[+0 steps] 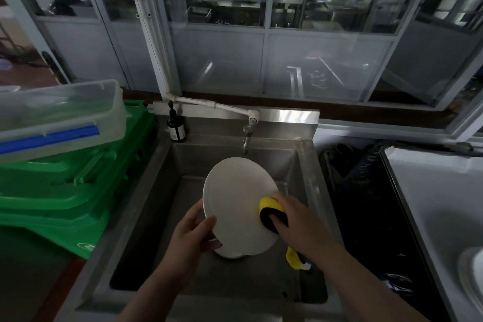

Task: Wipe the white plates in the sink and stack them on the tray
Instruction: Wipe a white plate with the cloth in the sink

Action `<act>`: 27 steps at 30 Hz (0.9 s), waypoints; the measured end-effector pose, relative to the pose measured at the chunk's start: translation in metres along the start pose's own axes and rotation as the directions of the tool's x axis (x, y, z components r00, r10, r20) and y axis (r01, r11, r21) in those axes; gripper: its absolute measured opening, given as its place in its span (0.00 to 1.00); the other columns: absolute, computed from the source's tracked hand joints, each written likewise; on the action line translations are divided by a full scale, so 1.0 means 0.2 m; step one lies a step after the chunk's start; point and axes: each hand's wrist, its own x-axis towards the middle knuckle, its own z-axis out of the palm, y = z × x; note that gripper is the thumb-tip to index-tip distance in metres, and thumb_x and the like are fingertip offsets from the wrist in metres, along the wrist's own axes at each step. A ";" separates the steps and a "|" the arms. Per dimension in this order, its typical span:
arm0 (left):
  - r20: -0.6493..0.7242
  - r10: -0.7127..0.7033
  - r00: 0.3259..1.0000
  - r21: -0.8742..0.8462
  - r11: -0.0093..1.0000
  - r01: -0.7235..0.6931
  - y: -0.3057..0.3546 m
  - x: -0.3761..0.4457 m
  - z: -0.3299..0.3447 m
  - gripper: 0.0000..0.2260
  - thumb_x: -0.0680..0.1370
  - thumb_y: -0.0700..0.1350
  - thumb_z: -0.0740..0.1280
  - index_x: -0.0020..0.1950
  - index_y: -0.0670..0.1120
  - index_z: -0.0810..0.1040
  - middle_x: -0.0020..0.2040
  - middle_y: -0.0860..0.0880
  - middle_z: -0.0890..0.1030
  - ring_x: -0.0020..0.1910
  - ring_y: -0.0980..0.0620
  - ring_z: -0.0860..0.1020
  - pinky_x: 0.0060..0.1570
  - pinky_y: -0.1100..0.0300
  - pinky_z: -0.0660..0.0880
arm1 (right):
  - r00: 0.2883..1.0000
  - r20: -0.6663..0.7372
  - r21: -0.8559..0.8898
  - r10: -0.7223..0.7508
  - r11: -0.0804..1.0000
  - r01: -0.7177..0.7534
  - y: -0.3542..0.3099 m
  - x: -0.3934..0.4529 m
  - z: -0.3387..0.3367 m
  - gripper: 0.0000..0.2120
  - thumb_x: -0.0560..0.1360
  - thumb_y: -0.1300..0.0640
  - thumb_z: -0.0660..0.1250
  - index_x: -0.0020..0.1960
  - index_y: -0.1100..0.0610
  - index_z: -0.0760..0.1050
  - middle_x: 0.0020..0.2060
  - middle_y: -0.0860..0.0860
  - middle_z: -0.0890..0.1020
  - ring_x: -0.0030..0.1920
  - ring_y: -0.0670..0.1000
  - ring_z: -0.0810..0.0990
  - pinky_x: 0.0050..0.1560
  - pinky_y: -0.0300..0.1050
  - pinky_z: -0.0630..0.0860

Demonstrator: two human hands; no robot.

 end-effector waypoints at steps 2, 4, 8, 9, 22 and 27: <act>0.039 -0.012 0.999 0.008 1.000 0.012 0.01 -0.01 -0.01 0.17 0.80 0.37 0.63 0.66 0.53 0.76 0.52 0.47 0.86 0.48 0.45 0.85 0.41 0.52 0.83 | 1.000 -0.021 -0.022 -0.015 1.000 0.014 -0.01 0.03 -0.03 0.19 0.79 0.44 0.63 0.68 0.40 0.63 0.64 0.43 0.74 0.58 0.50 0.77 0.51 0.48 0.77; 0.079 -0.038 0.996 0.024 0.999 0.036 0.01 -0.02 -0.01 0.17 0.80 0.37 0.63 0.65 0.53 0.75 0.50 0.46 0.86 0.46 0.44 0.85 0.39 0.53 0.83 | 0.999 -0.041 -0.039 -0.027 0.999 0.026 -0.03 0.07 -0.06 0.20 0.78 0.45 0.63 0.69 0.40 0.64 0.65 0.43 0.73 0.59 0.51 0.77 0.51 0.48 0.77; 0.135 -0.091 0.987 0.038 0.996 0.087 -0.02 -0.05 0.01 0.17 0.79 0.38 0.63 0.66 0.52 0.75 0.51 0.45 0.86 0.49 0.41 0.85 0.48 0.44 0.83 | 0.995 -0.045 -0.142 -0.091 0.986 0.083 -0.05 0.15 -0.11 0.20 0.78 0.45 0.63 0.68 0.43 0.63 0.59 0.49 0.76 0.55 0.55 0.79 0.48 0.53 0.78; 0.141 -0.099 0.985 0.039 0.995 0.094 -0.02 -0.05 0.01 0.17 0.80 0.38 0.63 0.66 0.53 0.75 0.51 0.45 0.86 0.50 0.40 0.84 0.50 0.42 0.82 | 0.993 -0.045 -0.171 -0.106 0.981 0.097 -0.06 0.16 -0.11 0.20 0.78 0.45 0.63 0.68 0.44 0.63 0.58 0.50 0.76 0.54 0.56 0.79 0.47 0.52 0.78; 0.219 -0.113 0.969 0.085 0.992 0.097 -0.04 -0.06 0.02 0.19 0.79 0.40 0.65 0.66 0.57 0.73 0.53 0.44 0.86 0.52 0.41 0.84 0.50 0.47 0.81 | 0.966 -0.105 -0.251 -0.236 0.946 0.204 -0.13 0.17 -0.08 0.24 0.74 0.46 0.61 0.69 0.46 0.61 0.53 0.53 0.77 0.46 0.57 0.80 0.41 0.56 0.79; 0.171 -0.081 0.982 0.106 0.992 0.064 -0.05 -0.05 0.03 0.19 0.80 0.39 0.63 0.68 0.56 0.72 0.53 0.47 0.86 0.52 0.41 0.84 0.56 0.38 0.78 | 0.982 -0.117 -0.170 -0.148 0.977 0.127 -0.09 0.18 -0.06 0.25 0.78 0.45 0.64 0.71 0.47 0.61 0.59 0.52 0.76 0.53 0.56 0.79 0.48 0.55 0.79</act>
